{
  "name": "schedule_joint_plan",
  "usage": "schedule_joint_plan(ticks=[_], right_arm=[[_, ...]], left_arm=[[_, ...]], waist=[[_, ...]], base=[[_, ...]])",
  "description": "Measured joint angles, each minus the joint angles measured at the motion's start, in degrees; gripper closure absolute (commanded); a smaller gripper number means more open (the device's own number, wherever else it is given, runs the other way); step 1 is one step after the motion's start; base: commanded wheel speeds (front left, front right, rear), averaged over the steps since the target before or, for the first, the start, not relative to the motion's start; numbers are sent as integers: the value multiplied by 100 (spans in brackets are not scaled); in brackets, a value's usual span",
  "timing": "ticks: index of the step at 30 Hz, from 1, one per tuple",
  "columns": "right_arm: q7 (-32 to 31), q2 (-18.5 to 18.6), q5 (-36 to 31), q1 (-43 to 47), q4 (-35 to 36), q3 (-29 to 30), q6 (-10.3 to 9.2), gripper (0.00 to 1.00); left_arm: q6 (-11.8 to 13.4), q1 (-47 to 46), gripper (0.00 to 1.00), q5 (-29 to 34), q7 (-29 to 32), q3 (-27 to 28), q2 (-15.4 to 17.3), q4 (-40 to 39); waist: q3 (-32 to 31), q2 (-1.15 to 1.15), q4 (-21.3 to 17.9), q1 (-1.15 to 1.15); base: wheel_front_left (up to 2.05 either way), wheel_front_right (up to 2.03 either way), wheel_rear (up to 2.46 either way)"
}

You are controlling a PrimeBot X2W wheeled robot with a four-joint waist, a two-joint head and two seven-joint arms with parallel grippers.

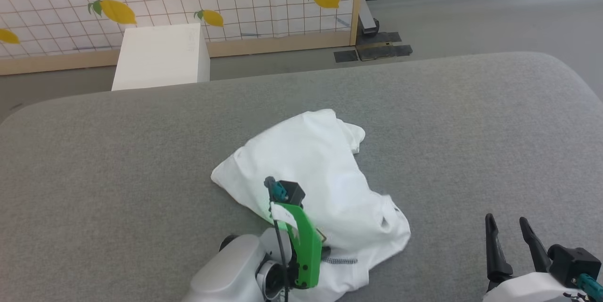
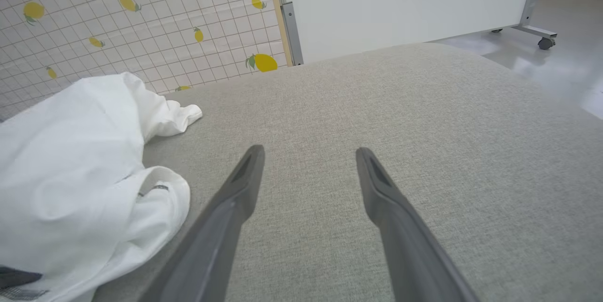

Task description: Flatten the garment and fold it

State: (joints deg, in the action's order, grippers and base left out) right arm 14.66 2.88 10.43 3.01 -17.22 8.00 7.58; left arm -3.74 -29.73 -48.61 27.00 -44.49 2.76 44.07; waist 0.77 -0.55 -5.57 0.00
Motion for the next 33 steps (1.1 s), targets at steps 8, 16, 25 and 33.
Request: schedule_joint_plan(ticks=[8,16,25,33], right_arm=[[0,0,12,57,18,76,0,0],[1,-1,107,65,158,70,0,0],[-192,-2,125,46,293,11,0,0],[-1240,3,77,-243,276,-109,0,0]], left_arm=[[200,4,0,-547,201,238,-12,-447],[312,-26,0,-1116,-471,1354,371,-1875],[746,879,0,-87,-3298,2393,1437,-3066],[1042,2073,0,888,-4151,2681,1519,-3543]], waist=[[-56,0,240,0],[-229,0,622,0],[-370,0,972,0],[-176,0,1085,0]], base=[[0,0,0],[0,0,0],[0,0,0],[0,0,0]])
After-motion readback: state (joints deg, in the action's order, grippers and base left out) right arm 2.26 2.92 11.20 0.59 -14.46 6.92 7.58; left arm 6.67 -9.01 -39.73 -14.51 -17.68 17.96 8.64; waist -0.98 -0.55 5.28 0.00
